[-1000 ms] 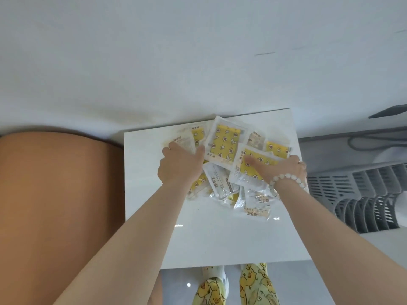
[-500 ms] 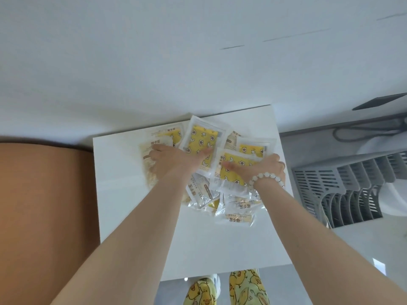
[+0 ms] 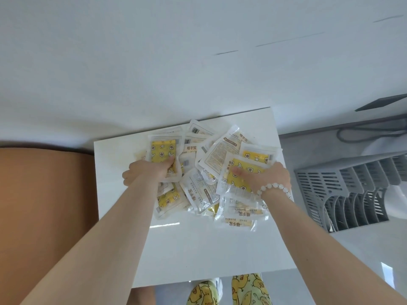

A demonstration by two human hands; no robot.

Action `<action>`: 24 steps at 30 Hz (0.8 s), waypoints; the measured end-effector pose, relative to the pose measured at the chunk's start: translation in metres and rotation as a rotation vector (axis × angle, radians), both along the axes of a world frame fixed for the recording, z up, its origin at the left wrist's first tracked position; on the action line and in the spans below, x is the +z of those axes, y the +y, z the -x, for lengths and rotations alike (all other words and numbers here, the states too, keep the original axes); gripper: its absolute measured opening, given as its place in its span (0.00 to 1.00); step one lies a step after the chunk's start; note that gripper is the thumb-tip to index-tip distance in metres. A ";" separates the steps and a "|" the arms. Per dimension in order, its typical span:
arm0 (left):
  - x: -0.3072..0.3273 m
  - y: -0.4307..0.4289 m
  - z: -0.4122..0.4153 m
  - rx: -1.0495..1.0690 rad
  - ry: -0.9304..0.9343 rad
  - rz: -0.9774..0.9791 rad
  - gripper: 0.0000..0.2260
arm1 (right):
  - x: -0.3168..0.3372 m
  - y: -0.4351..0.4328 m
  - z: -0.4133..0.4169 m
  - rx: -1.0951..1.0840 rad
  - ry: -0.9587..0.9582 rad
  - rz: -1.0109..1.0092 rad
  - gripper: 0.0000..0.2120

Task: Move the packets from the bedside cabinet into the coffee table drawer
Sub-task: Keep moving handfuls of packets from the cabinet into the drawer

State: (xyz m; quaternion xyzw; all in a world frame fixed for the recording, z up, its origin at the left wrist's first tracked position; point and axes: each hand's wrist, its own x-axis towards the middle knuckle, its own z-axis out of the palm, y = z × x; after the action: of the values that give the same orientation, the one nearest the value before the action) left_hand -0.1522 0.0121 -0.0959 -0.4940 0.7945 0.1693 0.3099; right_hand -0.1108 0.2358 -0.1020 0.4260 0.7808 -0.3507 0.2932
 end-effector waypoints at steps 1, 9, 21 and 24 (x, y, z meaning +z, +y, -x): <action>0.002 0.000 -0.001 -0.003 0.012 0.009 0.41 | 0.000 0.000 0.000 -0.002 0.001 0.007 0.43; 0.009 0.002 -0.013 0.023 0.160 0.128 0.39 | 0.001 0.000 0.002 0.009 0.005 0.012 0.45; 0.025 0.000 -0.031 -0.187 0.275 0.200 0.28 | 0.005 0.017 -0.010 -0.064 0.107 0.073 0.27; 0.032 -0.006 -0.044 -0.051 0.333 0.133 0.29 | 0.009 0.020 -0.013 -0.118 0.117 0.136 0.20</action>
State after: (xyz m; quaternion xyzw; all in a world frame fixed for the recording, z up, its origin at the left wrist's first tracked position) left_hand -0.1079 0.0064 -0.0638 -0.4582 0.8567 0.1878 0.1449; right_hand -0.0980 0.2561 -0.0935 0.4292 0.7444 -0.4440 0.2540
